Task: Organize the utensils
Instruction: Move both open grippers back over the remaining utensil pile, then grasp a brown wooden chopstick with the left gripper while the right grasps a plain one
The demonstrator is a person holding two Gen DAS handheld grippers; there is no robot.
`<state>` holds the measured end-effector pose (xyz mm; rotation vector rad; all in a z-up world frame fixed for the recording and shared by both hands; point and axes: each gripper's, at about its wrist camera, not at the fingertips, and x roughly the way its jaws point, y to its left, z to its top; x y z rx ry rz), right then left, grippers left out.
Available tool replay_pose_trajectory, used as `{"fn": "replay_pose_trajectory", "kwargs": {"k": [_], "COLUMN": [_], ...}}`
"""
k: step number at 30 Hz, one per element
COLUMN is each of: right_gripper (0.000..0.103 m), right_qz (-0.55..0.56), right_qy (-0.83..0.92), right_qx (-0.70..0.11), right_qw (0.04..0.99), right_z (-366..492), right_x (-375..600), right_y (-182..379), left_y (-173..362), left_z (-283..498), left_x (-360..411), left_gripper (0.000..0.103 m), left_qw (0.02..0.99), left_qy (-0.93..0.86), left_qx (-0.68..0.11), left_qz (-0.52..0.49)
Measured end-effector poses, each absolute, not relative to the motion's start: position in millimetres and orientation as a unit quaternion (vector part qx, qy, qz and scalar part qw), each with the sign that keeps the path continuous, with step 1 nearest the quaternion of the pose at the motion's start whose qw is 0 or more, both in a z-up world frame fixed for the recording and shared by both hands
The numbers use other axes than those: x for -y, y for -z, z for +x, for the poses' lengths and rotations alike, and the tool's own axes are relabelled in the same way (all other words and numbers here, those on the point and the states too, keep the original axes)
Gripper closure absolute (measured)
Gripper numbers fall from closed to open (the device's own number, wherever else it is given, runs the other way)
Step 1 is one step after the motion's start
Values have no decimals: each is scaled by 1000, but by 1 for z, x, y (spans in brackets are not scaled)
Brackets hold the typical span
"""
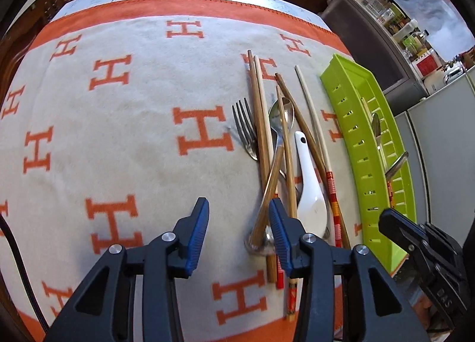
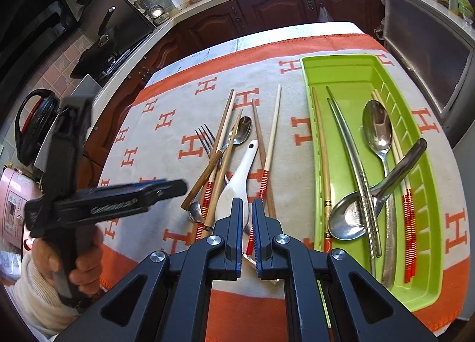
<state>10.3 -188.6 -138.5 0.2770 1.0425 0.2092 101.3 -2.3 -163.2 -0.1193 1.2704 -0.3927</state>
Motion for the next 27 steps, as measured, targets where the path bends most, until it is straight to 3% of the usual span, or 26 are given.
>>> {"fn": "replay_pose_trajectory", "kwargs": {"k": [9, 11, 13, 15, 27], "right_gripper": [97, 97, 97, 97, 97], "right_qz": [142, 143, 141, 140, 138], "right_qy": [-100, -103, -105, -108, -116], "right_qx": [-502, -503, -503, -503, -505], "right_qw": [847, 846, 846, 846, 844], "right_z": [15, 15, 16, 17, 20], "right_x": [195, 195, 194, 193, 186], "right_y": [147, 147, 149, 149, 151], "left_y": [170, 170, 171, 171, 174], "left_z": [109, 111, 113, 116, 130], "left_x": [21, 23, 25, 26, 28], "left_gripper": [63, 71, 87, 90, 84], "left_qw": [786, 788, 784, 781, 776], "left_qy": [201, 200, 206, 210, 220], "left_qx": [-584, -582, -585, -588, -589], "left_qz": [-29, -23, -26, -31, -44]}}
